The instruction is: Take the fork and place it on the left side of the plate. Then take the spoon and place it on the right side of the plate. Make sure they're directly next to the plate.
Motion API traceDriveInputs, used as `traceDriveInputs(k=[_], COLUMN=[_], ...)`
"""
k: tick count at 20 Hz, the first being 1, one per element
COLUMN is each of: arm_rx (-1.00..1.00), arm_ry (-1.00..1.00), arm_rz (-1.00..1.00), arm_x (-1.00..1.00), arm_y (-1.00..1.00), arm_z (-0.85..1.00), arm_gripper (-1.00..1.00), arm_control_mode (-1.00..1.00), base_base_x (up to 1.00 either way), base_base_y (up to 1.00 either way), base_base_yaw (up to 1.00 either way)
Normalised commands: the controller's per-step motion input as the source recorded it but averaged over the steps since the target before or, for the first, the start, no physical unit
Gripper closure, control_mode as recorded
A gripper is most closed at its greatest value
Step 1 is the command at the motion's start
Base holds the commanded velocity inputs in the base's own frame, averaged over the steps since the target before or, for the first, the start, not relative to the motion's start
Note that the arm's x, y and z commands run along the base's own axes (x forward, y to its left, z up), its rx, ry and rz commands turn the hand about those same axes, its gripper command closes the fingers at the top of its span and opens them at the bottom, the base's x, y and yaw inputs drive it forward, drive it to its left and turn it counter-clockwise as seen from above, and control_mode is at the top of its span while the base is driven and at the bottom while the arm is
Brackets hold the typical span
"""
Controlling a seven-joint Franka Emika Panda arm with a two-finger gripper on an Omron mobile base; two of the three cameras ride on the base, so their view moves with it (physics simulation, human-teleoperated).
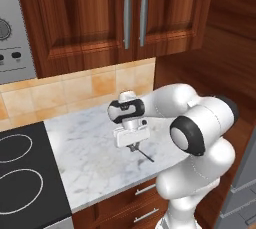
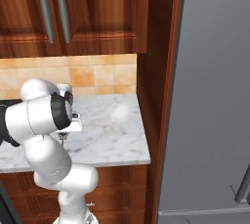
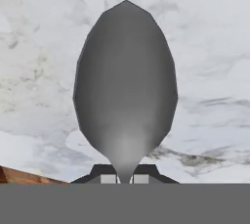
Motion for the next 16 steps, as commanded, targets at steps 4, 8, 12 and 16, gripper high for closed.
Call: traceDriveInputs(k=[4, 8, 12, 16], arm_rx=[0.01, 0.00, 0.00, -0.02], arm_ry=[0.15, 0.15, 0.01, -0.10], arm_rz=[0.00, 0.00, 0.00, 0.00], arm_x=[-0.22, -0.19, -0.23, -0.19], arm_y=[0.00, 0.00, 0.00, 0.00], arm_z=[0.47, 0.44, 0.34, 0.29], arm_gripper=[1.00, 1.00, 1.00, 1.00], arm_control_mode=[-1.00, -1.00, -1.00, -1.00], base_base_x=[0.00, 0.00, 0.00, 0.00], base_base_y=[0.00, 0.00, 0.00, 0.00], base_base_yaw=[0.00, 0.00, 0.00, 0.00])
